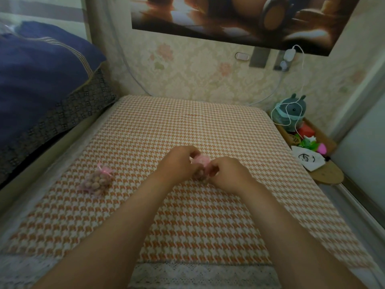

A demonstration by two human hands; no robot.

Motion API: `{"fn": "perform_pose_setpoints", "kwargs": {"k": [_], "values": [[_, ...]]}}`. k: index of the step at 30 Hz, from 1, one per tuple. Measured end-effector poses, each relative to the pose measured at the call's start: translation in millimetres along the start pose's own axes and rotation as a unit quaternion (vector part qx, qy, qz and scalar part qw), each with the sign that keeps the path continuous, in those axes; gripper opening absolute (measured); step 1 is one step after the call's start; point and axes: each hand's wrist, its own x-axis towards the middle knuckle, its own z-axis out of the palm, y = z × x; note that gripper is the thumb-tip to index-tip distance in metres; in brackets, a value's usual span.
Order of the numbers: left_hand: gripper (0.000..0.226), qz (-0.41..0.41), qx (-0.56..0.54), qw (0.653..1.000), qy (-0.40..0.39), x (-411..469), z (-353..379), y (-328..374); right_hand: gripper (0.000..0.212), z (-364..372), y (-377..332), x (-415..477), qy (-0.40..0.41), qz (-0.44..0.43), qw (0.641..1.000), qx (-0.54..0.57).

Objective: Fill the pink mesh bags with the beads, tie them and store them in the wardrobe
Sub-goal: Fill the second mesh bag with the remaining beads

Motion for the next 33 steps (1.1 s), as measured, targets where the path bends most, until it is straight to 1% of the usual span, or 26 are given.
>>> {"fn": "perform_pose_setpoints", "kwargs": {"k": [3, 8, 12, 14, 17, 19, 20, 22, 23, 25, 28, 30, 33], "values": [[0.035, -0.005, -0.001, 1.000, 0.003, -0.9, -0.4, 1.1, 0.006, 3.8, -0.7, 1.0, 0.007, -0.004, 1.000, -0.015], [0.040, -0.001, -0.014, 1.000, 0.003, -0.2, 0.5, -2.4, 0.017, 15.5, -2.8, -0.8, 0.016, -0.011, 0.999, -0.026], [0.041, -0.004, -0.017, 1.000, -0.002, -0.5, 0.3, -1.7, 0.012, 10.6, -3.3, 0.9, 0.014, -0.014, 0.999, -0.049], [0.043, -0.004, -0.006, 1.000, -0.006, -1.0, 0.1, -0.7, 0.012, 0.8, -2.1, 3.1, 0.047, 0.002, 0.998, -0.047], [0.043, -0.009, 0.002, 1.000, -0.016, -0.8, 0.4, 0.3, 0.009, -17.4, 0.1, 3.7, 0.134, 0.016, 0.991, -0.009], [0.043, -0.008, -0.004, 1.000, -0.022, -1.0, 1.3, 0.9, 0.007, -24.9, -0.7, 2.6, 0.181, -0.016, 0.983, 0.040], [0.043, -0.006, -0.010, 1.000, -0.025, -1.4, 1.7, 1.6, 0.009, -26.5, -2.5, 1.3, 0.189, -0.037, 0.979, 0.063], [0.039, 0.000, -0.014, 0.999, -0.029, -2.2, 2.3, 2.8, 0.009, -25.2, -7.8, -1.2, 0.191, -0.071, 0.976, 0.079], [0.034, 0.003, -0.013, 0.999, -0.030, -2.1, 2.7, 2.9, 0.009, -22.8, -10.2, -2.0, 0.192, -0.084, 0.975, 0.075], [0.023, 0.011, -0.013, 0.999, -0.033, -2.3, 2.9, 3.1, 0.009, -16.5, -14.6, -2.2, 0.192, -0.103, 0.974, 0.059], [0.017, 0.021, -0.018, 0.999, -0.035, -3.2, 3.3, 2.0, 0.010, -6.5, -15.2, 1.1, 0.168, -0.117, 0.979, 0.016], [0.019, 0.025, -0.015, 0.999, -0.034, -3.7, 3.2, 0.4, 0.011, -4.0, -12.9, 3.5, 0.157, -0.116, 0.981, 0.008], [0.038, 0.009, -0.020, 0.999, -0.040, -2.5, 2.3, -2.8, 0.017, -5.7, -8.9, 4.6, 0.171, -0.104, 0.980, 0.018]]}}
